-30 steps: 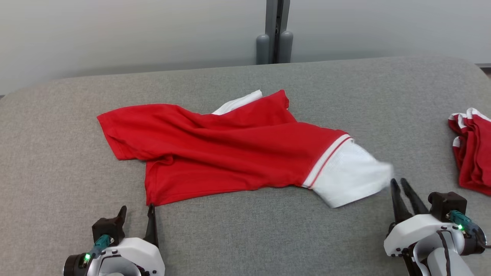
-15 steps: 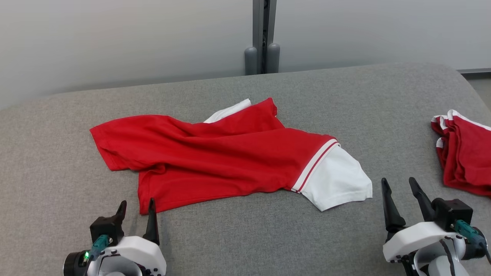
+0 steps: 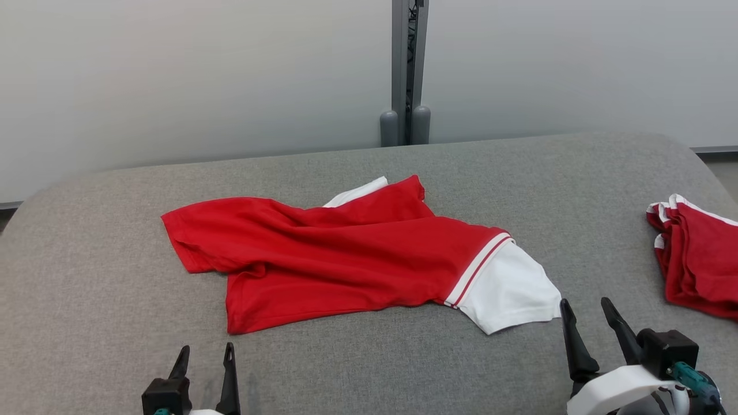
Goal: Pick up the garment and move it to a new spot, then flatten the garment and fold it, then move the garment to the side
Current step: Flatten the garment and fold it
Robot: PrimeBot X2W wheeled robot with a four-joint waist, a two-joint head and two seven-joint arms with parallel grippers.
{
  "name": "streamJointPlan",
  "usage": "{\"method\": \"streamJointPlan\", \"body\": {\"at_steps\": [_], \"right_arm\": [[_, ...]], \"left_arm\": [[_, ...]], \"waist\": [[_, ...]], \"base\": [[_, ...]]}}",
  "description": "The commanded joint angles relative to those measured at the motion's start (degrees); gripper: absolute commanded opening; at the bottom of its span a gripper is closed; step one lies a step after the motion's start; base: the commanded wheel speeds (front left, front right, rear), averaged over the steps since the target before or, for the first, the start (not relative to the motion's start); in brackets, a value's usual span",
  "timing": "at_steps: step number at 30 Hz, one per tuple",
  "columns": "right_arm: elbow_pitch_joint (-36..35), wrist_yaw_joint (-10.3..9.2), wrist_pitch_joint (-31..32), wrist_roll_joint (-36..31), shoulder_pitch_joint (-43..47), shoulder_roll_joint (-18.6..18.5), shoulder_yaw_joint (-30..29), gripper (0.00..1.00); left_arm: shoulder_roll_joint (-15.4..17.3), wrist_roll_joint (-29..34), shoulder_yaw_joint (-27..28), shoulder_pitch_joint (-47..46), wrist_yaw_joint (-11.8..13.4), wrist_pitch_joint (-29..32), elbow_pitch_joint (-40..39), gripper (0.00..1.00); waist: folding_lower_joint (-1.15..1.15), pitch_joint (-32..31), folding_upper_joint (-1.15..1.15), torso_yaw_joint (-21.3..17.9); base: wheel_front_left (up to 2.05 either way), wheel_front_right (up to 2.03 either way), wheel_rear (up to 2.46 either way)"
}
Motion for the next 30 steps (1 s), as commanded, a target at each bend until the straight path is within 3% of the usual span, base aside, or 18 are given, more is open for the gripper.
{"method": "streamJointPlan", "body": {"at_steps": [1,13,30], "right_arm": [[-0.03,-0.02,0.00,0.34,0.80,-0.36,-0.01,1.00],[1.22,-0.02,0.01,0.55,2.60,-0.34,-0.13,1.00],[1.21,-0.02,0.00,0.76,-4.46,-0.33,0.00,1.00]], "left_arm": [[0.26,0.42,0.17,0.85,0.51,-0.26,-0.81,1.00],[0.25,0.51,-0.42,4.47,-0.16,-0.26,-4.09,1.00],[0.28,-2.16,-1.46,-9.24,-2.30,-0.26,2.58,1.00]], "waist": [[0.00,-0.69,0.00,0.46],[0.00,-1.17,0.00,1.82],[0.00,11.21,0.00,-0.55]], "base": [[0.00,0.00,0.00],[0.00,0.00,0.00],[0.00,0.00,0.00]]}}
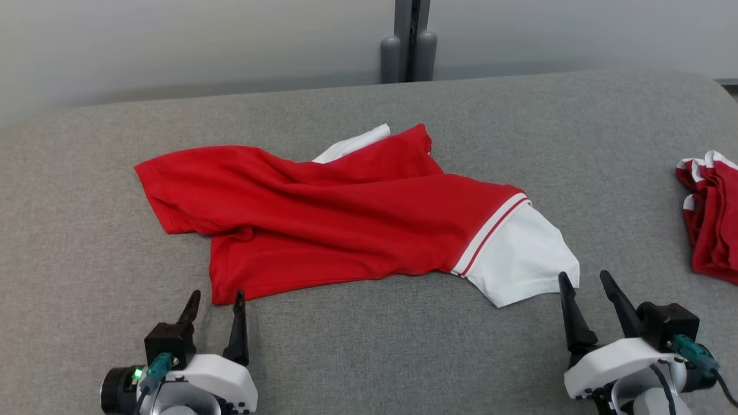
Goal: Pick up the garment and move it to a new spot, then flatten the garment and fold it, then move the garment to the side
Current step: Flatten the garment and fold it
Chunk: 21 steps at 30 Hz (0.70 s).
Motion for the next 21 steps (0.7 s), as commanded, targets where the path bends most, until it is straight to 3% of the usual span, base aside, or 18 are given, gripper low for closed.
{"method": "streamJointPlan", "body": {"at_steps": [1,13,14,15,16,17,21], "right_arm": [[0.01,-0.02,0.01,0.32,-0.97,-0.33,-0.01,1.00],[0.69,-0.02,0.01,0.01,-3.26,-0.32,-0.91,1.00],[0.80,-0.02,0.01,-0.10,-3.27,-0.32,-1.03,1.00],[0.89,-0.02,0.01,-0.15,-3.22,-0.32,-1.14,1.00],[0.93,-0.02,0.02,-0.14,-3.19,-0.32,-1.22,1.00],[1.08,-0.02,0.01,-0.17,-3.15,-0.33,-1.39,1.00],[2.26,-0.02,0.01,-0.13,-3.44,-0.32,-1.48,1.00]], "left_arm": [[0.27,-0.44,0.57,-1.72,-0.13,-0.25,0.69,1.00],[0.28,-1.84,1.97,-5.20,-0.39,-0.25,2.85,0.99],[0.28,-1.91,1.93,-5.06,-0.34,-0.25,2.71,0.88],[0.27,-2.13,1.80,-4.86,-0.24,-0.25,2.53,0.56],[0.28,-2.19,1.74,-4.73,-0.13,-0.25,2.25,0.42],[0.28,-2.49,1.74,-4.59,0.04,-0.25,1.92,0.00],[0.27,-2.81,1.71,-4.18,1.01,-0.25,1.70,0.00]], "waist": [[0.00,2.27,0.00,-0.90],[0.00,6.11,0.00,-1.85],[0.00,6.21,0.00,-1.89],[0.00,6.27,0.00,-1.90],[0.00,6.34,0.00,-1.87],[0.00,6.39,0.00,-1.82],[0.00,6.60,0.00,-1.53]], "base": [[0.00,0.00,0.00],[0.00,0.00,0.00],[0.00,0.00,0.00],[0.00,0.00,0.00],[0.00,0.00,0.00],[0.00,0.00,0.00],[0.00,0.00,0.00]]}}
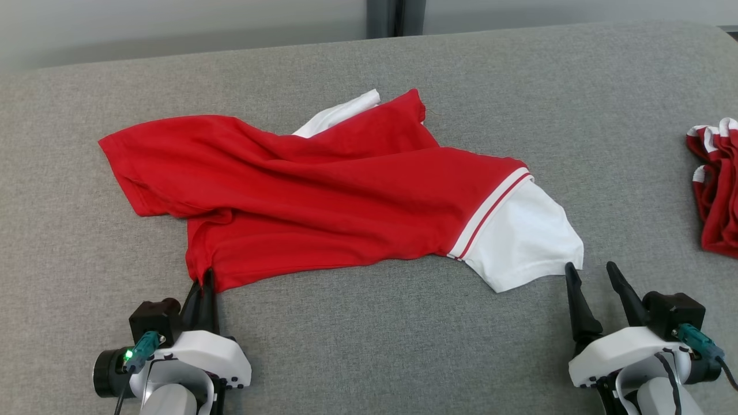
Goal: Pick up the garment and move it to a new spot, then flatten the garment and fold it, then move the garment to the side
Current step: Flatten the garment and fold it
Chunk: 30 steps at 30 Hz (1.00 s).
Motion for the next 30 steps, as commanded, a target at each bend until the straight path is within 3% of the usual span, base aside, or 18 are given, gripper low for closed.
{"method": "streamJointPlan", "body": {"at_steps": [1,9,12,16,21,30], "right_arm": [[0.44,-0.02,0.01,0.31,-0.88,-0.32,-0.06,1.00],[5.42,-0.02,0.00,0.51,-3.06,-0.29,0.25,1.00],[7.85,-0.01,0.03,1.05,-4.68,-0.24,0.89,0.63],[9.34,-0.02,0.04,1.07,-6.05,-0.25,2.00,0.00],[7.89,-0.02,0.00,1.69,-6.41,-0.32,1.90,0.00],[-4.54,-0.02,0.00,4.17,-7.07,-0.34,-0.31,0.00]], "left_arm": [[0.25,-0.25,0.15,0.20,0.42,-0.26,-0.27,0.00],[0.27,0.76,0.59,-0.05,0.36,-0.26,-0.32,0.00],[0.26,1.18,0.63,-0.61,-0.01,-0.26,-0.24,0.00],[0.27,1.87,0.69,-1.11,-0.51,-0.26,0.27,0.00],[0.26,2.70,1.32,-0.57,-1.10,-0.26,-0.50,0.00],[1.57,6.31,3.35,-2.46,-4.25,-0.26,-7.79,0.00]], "waist": [[0.00,0.08,0.00,0.13],[0.00,0.66,0.00,1.24],[0.00,1.00,0.00,1.52],[0.00,0.88,0.00,1.83],[0.00,-1.00,0.00,1.89],[0.00,-10.16,0.00,1.29]], "base": [[0.00,0.00,0.00],[0.00,0.00,0.00],[0.00,0.00,0.00],[0.00,0.00,0.00],[0.00,0.00,0.00],[0.00,0.00,0.00]]}}
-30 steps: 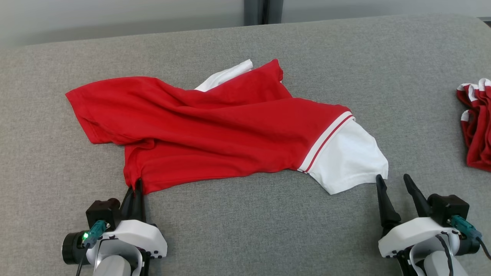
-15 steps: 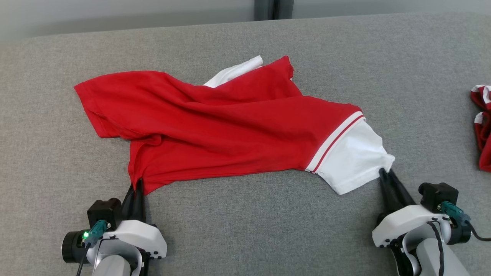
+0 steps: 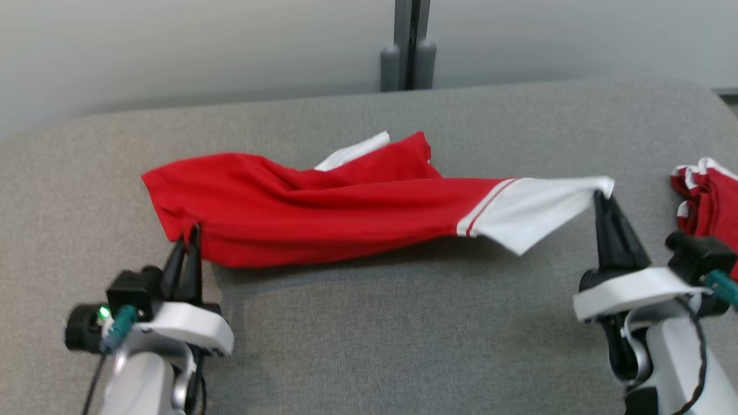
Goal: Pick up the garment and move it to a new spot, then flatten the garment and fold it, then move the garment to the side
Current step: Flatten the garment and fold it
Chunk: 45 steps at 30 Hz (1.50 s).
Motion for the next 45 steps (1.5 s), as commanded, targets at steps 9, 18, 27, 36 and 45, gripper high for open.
{"method": "streamJointPlan", "body": {"at_steps": [9,18,27,36,45], "right_arm": [[-10.52,-0.02,-0.01,1.15,-12.35,-2.18,-2.46,0.00],[-8.13,-0.03,0.00,0.53,-26.22,-5.72,-0.66,0.00],[4.21,-0.02,0.01,-4.99,-43.89,-8.01,0.05,0.00],[6.37,-0.03,0.01,-14.20,-64.93,-8.61,-5.85,0.00],[6.58,-0.05,0.02,-12.35,-57.43,-9.42,-5.91,0.00]], "left_arm": [[9.04,2.65,2.57,-14.04,-3.14,0.32,-2.67,0.00],[15.58,3.40,1.59,-27.84,-5.30,6.42,-3.35,0.00],[13.91,6.08,-3.38,-40.84,-4.52,7.12,5.26,0.00],[13.70,10.82,-6.47,-63.24,-0.98,0.63,14.78,0.00],[12.52,7.84,-5.83,-60.54,-0.77,-0.07,22.54,0.00]], "waist": [[0.00,-8.30,0.00,-0.68],[0.00,-5.53,0.00,-0.27],[0.00,7.74,0.00,1.00],[0.00,14.99,0.00,0.34],[0.00,18.81,0.00,0.18]], "base": [[0.00,0.00,0.00],[0.00,0.00,0.00],[0.00,0.00,0.00],[0.00,0.00,0.00],[0.00,0.00,0.00]]}}
